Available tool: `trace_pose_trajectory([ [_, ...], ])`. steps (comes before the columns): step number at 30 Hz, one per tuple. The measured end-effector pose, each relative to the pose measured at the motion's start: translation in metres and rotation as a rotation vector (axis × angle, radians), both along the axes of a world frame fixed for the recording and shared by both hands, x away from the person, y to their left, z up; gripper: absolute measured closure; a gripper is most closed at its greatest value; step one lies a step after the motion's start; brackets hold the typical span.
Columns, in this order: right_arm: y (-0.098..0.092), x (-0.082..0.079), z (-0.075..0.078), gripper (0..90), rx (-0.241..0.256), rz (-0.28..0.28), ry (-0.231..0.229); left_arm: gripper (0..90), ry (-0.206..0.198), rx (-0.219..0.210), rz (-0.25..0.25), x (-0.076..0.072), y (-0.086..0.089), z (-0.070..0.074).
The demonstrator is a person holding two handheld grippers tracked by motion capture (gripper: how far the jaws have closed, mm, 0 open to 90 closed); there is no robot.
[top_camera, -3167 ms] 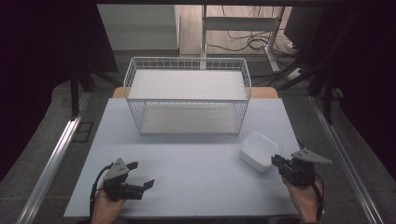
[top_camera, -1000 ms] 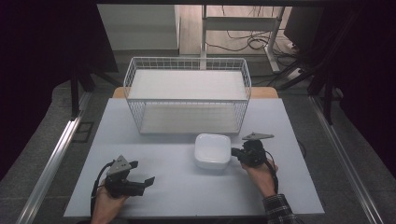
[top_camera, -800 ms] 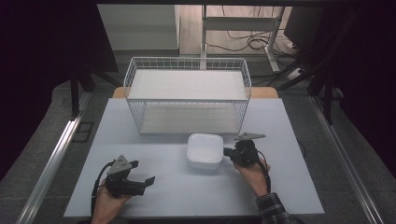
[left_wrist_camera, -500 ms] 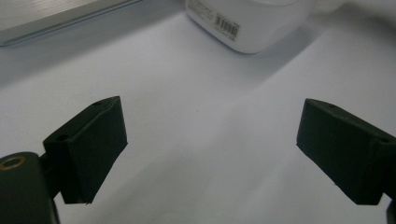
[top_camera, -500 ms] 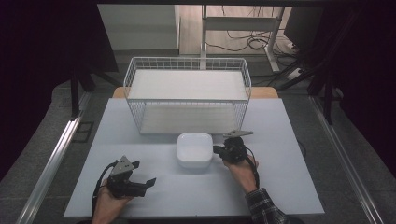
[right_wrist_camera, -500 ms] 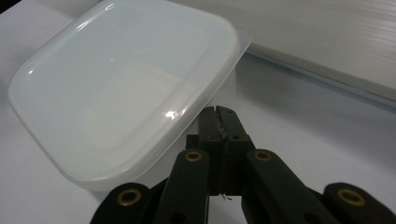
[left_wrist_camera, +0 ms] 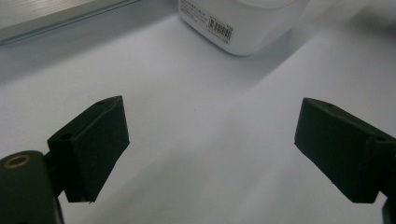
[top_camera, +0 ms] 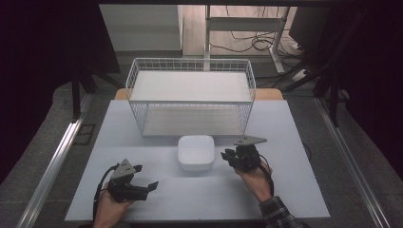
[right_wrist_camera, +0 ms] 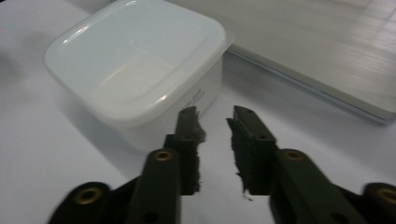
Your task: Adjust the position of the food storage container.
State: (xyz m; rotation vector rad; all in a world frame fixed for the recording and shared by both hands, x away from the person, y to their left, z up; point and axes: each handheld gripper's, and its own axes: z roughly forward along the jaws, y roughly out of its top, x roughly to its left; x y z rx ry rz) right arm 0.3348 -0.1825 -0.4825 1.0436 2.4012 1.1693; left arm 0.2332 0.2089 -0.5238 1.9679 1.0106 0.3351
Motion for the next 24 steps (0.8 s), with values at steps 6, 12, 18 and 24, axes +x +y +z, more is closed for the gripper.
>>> trace_pose_trajectory([
  [6,-0.021,-0.021,0.003,34.1,0.007,0.017,-0.032,7.8,0.003,-0.013,-0.009,-0.001,0.002,0.000],
  [12,-0.028,-0.032,-0.003,11.7,-0.005,0.024,-0.055,5.4,-0.009,0.015,-0.016,0.000,0.001,-0.004],
  [18,-0.031,-0.038,-0.014,2.1,-0.038,0.032,-0.044,3.9,-0.015,0.028,-0.015,0.000,0.000,-0.006],
  [24,-0.031,-0.036,-0.016,1.4,-0.036,0.037,-0.046,3.2,-0.019,0.023,-0.009,0.001,0.001,-0.005],
])
